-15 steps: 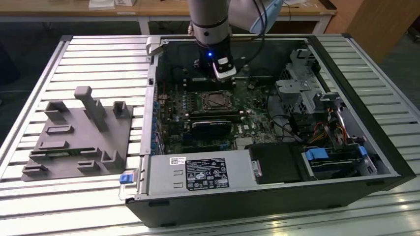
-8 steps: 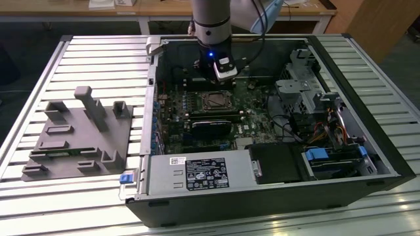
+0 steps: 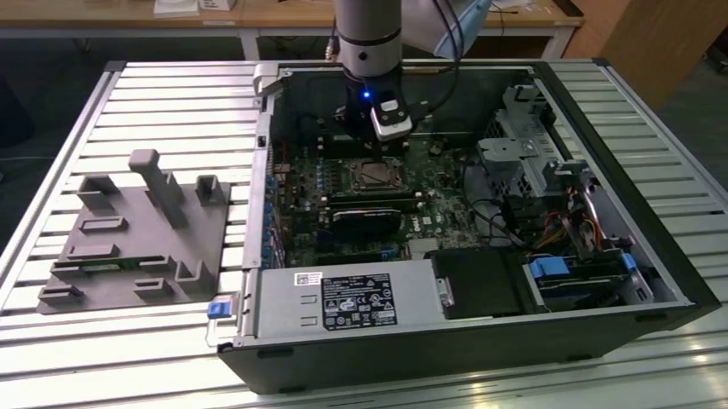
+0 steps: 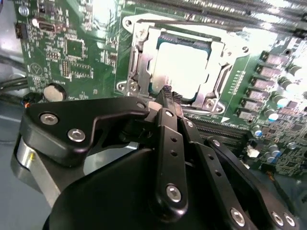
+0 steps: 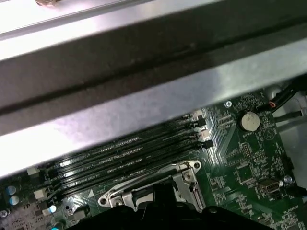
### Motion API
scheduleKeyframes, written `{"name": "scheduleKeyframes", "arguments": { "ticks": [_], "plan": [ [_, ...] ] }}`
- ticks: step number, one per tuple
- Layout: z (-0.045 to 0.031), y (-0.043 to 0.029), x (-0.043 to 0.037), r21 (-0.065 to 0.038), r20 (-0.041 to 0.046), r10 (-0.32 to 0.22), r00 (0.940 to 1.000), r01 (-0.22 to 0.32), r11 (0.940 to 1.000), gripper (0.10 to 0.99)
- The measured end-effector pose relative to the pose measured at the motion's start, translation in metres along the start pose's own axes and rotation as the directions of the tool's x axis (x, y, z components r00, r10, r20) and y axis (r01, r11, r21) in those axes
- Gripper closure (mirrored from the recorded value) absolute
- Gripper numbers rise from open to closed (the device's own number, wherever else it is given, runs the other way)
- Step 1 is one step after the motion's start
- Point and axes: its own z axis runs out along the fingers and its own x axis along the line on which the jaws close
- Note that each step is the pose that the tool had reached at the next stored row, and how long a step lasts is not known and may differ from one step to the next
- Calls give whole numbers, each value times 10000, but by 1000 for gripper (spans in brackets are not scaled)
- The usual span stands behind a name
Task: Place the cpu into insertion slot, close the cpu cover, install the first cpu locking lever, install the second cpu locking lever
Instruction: 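Install the first cpu locking lever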
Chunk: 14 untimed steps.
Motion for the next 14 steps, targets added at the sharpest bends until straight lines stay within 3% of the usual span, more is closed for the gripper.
{"name": "scheduleKeyframes", "arguments": {
  "ticks": [5,7,14],
  "plan": [
    [0,-15,-9,288,28,8,10000,-9,9996,980],
    [3,-19,-13,380,-11,10,10000,-9,9993,980],
    [8,-93,-40,484,-218,37,9998,-27,9988,980]
  ]
}}
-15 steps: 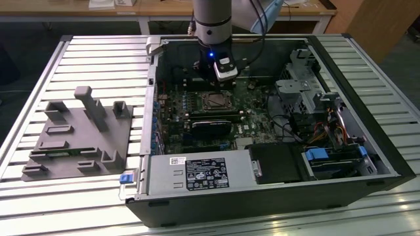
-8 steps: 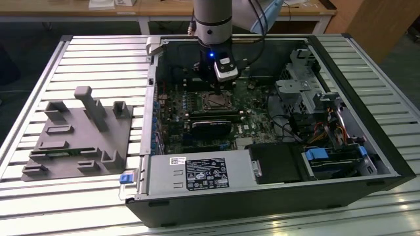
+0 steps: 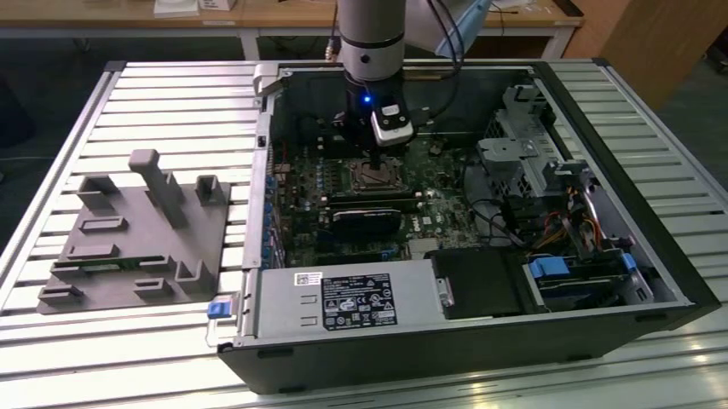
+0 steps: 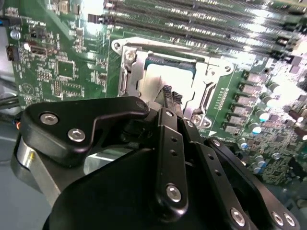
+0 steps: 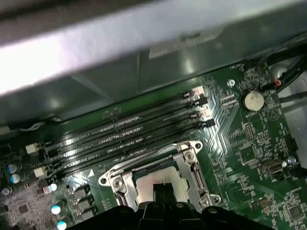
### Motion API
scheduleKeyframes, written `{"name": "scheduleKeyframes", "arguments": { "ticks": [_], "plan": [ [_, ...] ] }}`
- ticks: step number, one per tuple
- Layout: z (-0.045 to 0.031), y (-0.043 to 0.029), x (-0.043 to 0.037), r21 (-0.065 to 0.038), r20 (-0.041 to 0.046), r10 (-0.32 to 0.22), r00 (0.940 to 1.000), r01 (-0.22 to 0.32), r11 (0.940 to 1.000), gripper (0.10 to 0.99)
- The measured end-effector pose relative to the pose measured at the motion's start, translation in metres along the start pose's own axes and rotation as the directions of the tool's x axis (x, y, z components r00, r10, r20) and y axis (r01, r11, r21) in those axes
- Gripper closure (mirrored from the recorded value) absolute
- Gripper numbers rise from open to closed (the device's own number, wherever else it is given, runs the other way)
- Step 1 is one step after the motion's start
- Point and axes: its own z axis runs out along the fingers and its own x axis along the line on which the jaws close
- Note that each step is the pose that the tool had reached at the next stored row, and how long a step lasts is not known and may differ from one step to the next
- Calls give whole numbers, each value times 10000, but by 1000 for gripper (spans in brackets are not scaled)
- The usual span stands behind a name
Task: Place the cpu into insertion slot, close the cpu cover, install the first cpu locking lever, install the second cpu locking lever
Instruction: 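Install the first cpu locking lever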
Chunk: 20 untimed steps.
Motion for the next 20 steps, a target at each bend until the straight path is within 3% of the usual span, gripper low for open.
{"name": "scheduleKeyframes", "arguments": {
  "ticks": [10,17,20],
  "plan": [
    [-9,-2,-1,-10,-6,-139,9999,139,9999,980],
    [-136,1,-13,-18,-6,-194,9998,194,9998,980],
    [-154,2,-15,-20,-6,-200,9998,200,9998,980]
  ]
}}
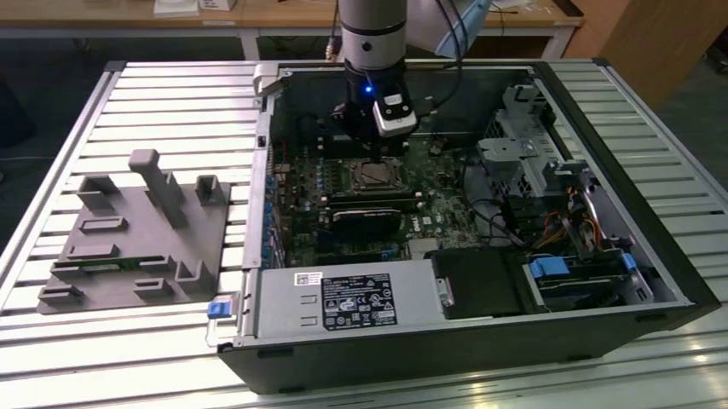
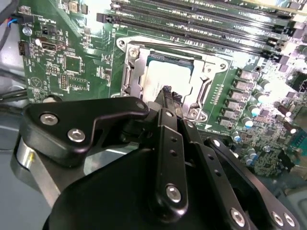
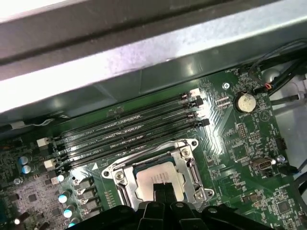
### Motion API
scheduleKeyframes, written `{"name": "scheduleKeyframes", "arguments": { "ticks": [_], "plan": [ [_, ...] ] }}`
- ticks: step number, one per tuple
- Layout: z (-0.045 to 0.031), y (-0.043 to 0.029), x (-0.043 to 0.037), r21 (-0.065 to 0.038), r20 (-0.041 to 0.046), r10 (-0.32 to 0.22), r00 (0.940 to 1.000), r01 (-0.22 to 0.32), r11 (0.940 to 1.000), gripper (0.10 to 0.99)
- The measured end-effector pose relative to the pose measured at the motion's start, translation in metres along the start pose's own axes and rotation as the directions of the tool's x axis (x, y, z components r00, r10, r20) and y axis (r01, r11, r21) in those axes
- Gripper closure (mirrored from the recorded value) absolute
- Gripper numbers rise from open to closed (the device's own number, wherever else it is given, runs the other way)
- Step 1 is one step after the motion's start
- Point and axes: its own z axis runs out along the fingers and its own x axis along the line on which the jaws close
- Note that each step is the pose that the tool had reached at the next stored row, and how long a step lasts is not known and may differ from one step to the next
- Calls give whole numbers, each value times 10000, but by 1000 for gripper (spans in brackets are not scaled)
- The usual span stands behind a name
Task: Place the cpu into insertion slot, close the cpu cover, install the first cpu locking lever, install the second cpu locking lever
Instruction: 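Install the first cpu locking lever, then install the second cpu locking lever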
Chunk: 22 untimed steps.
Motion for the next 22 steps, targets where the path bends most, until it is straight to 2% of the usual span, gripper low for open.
{"name": "scheduleKeyframes", "arguments": {
  "ticks": [6,19,22],
  "plan": [
    [0,-54,-19,2,0,0,10000,0,10000,980],
    [0,-65,-23,3,-1,1,10000,-1,10000,980],
    [-21,-65,-25,4,-1,1,10000,-1,10000,980]
  ]
}}
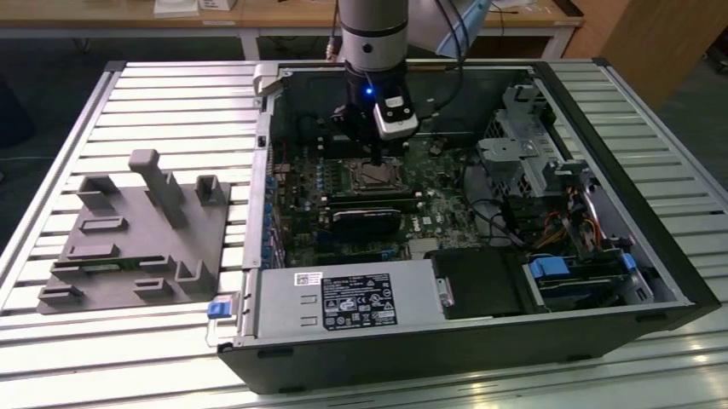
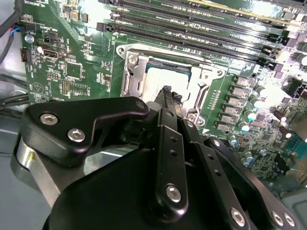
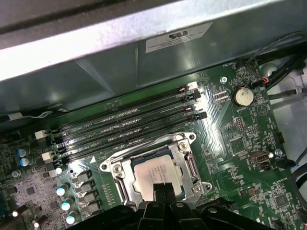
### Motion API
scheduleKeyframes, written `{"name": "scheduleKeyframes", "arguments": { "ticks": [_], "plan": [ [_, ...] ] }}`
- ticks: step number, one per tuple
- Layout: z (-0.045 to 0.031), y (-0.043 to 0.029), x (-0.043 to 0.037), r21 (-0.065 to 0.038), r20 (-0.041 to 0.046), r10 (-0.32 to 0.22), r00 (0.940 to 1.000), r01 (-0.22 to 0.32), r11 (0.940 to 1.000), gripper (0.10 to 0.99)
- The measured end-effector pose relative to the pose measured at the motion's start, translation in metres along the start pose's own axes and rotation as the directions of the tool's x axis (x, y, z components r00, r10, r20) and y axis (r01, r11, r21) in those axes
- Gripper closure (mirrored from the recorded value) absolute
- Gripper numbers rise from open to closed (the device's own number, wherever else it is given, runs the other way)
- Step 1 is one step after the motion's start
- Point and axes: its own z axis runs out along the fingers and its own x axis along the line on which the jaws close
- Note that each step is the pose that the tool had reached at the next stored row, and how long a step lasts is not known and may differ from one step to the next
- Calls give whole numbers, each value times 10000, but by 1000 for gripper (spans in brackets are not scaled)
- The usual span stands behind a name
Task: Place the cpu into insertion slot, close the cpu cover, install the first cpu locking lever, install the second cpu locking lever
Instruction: 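Install the second cpu locking lever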
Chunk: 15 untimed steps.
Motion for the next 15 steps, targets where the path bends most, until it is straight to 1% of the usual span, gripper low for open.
{"name": "scheduleKeyframes", "arguments": {
  "ticks": [4,10,15],
  "plan": [
    [-67,2,-6,-2,1,0,10000,0,10000,980],
    [-133,4,-12,-1,0,0,10000,0,10000,980],
    [-137,-9,-18,-1,0,-2,10000,2,10000,980]
  ]
}}
